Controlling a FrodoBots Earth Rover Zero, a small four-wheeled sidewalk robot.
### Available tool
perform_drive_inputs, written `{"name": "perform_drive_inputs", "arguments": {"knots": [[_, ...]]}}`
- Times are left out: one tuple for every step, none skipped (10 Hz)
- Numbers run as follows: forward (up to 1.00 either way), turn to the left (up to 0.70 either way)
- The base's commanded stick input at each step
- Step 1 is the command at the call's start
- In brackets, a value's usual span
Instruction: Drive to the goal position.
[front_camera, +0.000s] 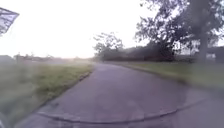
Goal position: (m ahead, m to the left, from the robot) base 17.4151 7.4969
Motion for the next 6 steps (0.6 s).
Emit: {"name": "perform_drive_inputs", "arguments": {"knots": [[0.7,0.0],[0.7,0.0],[0.7,0.0],[0.7,0.0],[0.7,0.0],[0.7,0.0]]}}
